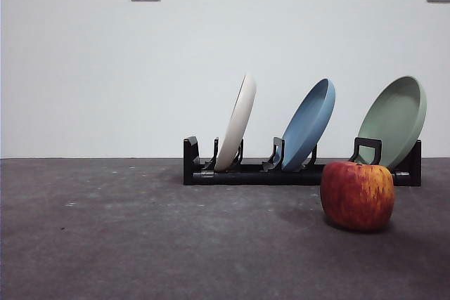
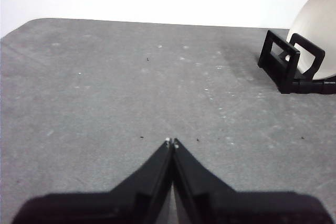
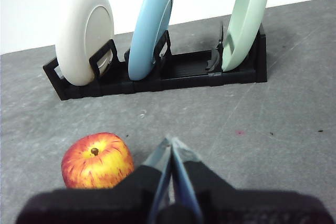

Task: Take the yellow plate from the plate rack,put the plate on the table,take the apple from the table,put the apple in the plate

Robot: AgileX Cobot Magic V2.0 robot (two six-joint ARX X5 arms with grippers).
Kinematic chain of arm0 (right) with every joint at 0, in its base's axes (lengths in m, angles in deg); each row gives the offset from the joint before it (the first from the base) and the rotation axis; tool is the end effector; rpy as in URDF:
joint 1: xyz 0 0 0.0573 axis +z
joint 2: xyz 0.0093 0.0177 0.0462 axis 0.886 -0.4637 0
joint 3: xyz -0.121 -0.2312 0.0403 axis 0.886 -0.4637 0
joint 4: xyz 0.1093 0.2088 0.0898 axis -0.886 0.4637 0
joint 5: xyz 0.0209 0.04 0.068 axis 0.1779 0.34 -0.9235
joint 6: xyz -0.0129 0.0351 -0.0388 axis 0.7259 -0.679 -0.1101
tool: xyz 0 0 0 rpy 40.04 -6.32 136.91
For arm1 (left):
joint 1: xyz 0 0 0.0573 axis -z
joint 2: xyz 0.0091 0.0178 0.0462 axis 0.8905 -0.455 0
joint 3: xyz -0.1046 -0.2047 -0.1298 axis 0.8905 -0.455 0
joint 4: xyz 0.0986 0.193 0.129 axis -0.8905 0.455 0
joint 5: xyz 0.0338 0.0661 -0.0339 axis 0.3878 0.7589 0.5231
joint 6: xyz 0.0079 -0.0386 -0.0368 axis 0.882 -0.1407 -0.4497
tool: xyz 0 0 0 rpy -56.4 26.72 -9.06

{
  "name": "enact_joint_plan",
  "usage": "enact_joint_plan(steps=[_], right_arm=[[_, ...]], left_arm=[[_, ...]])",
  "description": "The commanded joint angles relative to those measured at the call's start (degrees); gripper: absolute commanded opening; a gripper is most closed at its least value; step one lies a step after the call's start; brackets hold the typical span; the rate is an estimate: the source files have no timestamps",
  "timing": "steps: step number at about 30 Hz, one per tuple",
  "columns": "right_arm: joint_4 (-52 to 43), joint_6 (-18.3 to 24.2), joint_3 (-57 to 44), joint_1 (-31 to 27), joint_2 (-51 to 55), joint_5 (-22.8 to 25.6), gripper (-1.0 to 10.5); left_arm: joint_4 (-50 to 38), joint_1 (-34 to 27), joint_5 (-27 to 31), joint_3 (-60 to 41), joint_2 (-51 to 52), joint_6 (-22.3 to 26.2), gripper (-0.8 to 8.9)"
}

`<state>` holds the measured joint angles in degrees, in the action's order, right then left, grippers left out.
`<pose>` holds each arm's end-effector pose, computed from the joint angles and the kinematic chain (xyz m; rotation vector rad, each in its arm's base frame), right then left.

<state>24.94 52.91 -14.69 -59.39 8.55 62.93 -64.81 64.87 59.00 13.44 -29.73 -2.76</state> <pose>0.0946 0.0101 0.1544 0.1629 0.1664 0.2211 0.0954 -0.0028 0.1512 -0.0830 0.1740 -0.0114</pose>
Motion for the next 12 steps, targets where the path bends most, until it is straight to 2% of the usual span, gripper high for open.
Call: enact_joint_plan(steps=[1,3,12], right_arm=[[-0.2,-2.4,-0.9,0.1,0.1,0.0,0.0],[0.0,-5.4,-0.9,0.1,0.1,0.0,0.0],[-4.5,-14.5,0.9,0.1,0.1,-0.2,-0.1]], left_arm=[[-1.0,-0.2,-0.2,-0.7,0.2,-1.5,-0.01],[-1.2,-0.2,-1.6,-0.7,0.2,-1.9,-0.03],[-1.8,-0.2,-8.9,0.6,0.2,-11.8,-0.06]])
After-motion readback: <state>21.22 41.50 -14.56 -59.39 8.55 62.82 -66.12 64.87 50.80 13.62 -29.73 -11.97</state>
